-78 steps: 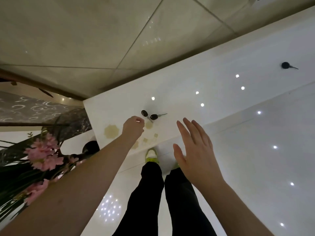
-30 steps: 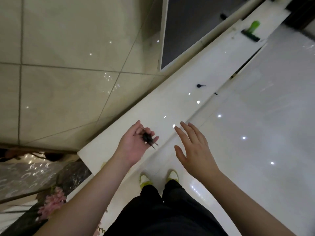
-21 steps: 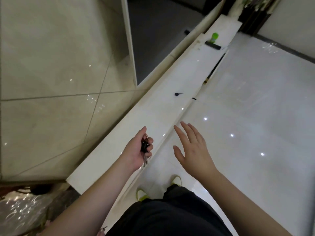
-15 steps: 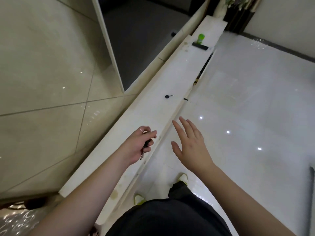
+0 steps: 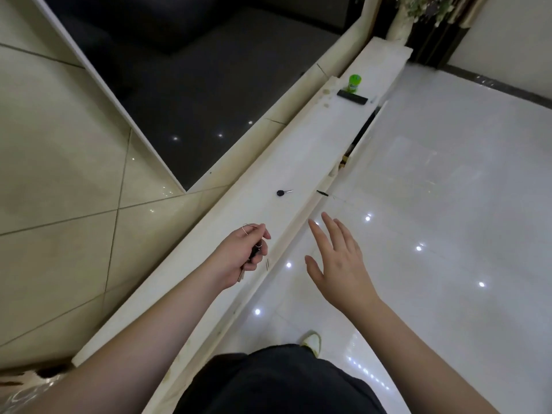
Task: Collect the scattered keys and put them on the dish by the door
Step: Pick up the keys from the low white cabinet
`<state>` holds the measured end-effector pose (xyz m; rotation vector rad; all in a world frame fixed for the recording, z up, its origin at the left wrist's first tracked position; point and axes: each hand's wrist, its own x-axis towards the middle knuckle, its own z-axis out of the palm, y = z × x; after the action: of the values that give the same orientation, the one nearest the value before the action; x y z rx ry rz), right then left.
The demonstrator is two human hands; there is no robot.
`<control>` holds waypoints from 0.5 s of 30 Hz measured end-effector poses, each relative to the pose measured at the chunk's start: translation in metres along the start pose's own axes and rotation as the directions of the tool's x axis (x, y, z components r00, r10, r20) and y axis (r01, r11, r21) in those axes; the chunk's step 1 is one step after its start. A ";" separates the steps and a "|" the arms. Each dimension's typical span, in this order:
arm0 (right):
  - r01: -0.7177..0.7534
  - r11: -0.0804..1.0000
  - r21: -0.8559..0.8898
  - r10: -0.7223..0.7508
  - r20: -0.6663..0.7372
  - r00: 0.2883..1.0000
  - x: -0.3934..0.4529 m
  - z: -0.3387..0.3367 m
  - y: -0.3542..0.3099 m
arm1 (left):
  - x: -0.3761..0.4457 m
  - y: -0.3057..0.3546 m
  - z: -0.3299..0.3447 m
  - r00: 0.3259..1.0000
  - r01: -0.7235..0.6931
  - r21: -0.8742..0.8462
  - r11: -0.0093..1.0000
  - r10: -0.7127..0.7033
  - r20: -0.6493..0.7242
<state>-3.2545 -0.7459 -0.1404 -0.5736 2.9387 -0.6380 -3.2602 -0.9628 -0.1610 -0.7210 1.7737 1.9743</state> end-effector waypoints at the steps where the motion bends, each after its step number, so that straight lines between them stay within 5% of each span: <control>1: 0.019 1.000 0.008 -0.019 -0.003 1.000 0.006 -0.004 0.007 | 0.005 0.002 0.007 1.000 -0.003 -0.001 1.000 0.003 -0.013; 15: 0.110 0.994 -0.001 -0.109 0.089 0.990 0.121 -0.002 0.054 | 0.102 0.023 0.018 0.996 0.031 -0.026 0.999 -0.033 -0.077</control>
<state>-3.3854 -0.7449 -0.1605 -0.7484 2.8434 -0.5974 -3.3571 -0.9530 -0.2039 -0.8401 1.7724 1.9756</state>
